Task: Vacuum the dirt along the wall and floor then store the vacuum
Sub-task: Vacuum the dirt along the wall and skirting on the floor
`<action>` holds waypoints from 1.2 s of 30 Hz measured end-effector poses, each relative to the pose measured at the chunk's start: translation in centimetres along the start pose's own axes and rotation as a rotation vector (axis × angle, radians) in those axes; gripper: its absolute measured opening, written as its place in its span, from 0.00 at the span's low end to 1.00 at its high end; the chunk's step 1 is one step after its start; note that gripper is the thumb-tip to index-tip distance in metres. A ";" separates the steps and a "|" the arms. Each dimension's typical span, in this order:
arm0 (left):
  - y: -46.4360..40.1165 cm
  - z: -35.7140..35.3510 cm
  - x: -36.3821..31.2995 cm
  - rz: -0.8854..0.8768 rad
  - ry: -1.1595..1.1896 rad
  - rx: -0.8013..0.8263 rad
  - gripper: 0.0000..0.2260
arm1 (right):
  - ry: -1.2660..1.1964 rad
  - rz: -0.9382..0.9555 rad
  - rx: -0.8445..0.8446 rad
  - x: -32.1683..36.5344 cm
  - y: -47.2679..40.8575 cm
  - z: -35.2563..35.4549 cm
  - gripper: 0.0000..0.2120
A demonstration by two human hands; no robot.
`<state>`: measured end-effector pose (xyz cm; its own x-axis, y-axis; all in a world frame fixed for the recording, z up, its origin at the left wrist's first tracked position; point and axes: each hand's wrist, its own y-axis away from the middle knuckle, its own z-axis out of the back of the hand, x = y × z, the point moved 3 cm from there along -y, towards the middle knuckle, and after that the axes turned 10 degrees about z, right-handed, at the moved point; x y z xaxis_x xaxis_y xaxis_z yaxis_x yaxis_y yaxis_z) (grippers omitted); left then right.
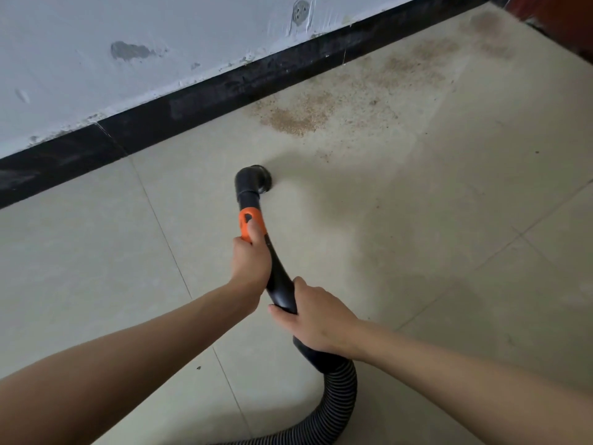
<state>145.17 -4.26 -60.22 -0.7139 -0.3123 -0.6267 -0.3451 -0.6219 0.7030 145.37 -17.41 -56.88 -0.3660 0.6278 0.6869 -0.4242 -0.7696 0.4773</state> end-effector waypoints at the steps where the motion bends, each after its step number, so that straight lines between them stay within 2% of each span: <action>1: -0.1 0.2 0.0 0.000 0.017 0.000 0.24 | 0.002 0.006 0.001 0.0 -0.1 -0.1 0.18; 6: 0.9 -1.9 -0.6 -0.028 -0.061 0.099 0.24 | -0.056 -0.057 -0.067 -1.3 1.0 0.2 0.17; 10: 0.8 -5.0 -3.7 -0.083 -0.138 0.185 0.26 | -0.170 -0.142 -0.198 -2.6 0.3 2.2 0.18; 13: 0.0 -6.4 -6.2 -0.085 -0.157 0.179 0.27 | -0.212 -0.166 -0.259 -2.8 -1.3 3.9 0.18; 22: -0.9 -7.7 -6.3 -0.107 -0.173 0.304 0.29 | -0.083 -0.220 -0.349 -2.9 -1.0 3.3 0.17; 25: -0.8 -7.5 -6.7 -0.096 -0.164 0.307 0.29 | -0.115 -0.203 -0.333 -3.0 -1.4 3.7 0.17; 32: -3.5 -2.7 -7.6 -0.041 -0.075 0.175 0.29 | -0.218 -0.082 -0.206 -0.8 -5.1 3.7 0.19; 36: -3.0 -0.1 -8.5 0.032 0.010 0.218 0.26 | -0.353 -0.035 -0.195 0.9 -5.5 3.8 0.17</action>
<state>152.35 0.21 -57.07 -0.7211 -0.3368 -0.6055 -0.4469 -0.4417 0.7779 150.53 -13.09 -56.78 -0.0558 0.5487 0.8341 -0.5931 -0.6903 0.4145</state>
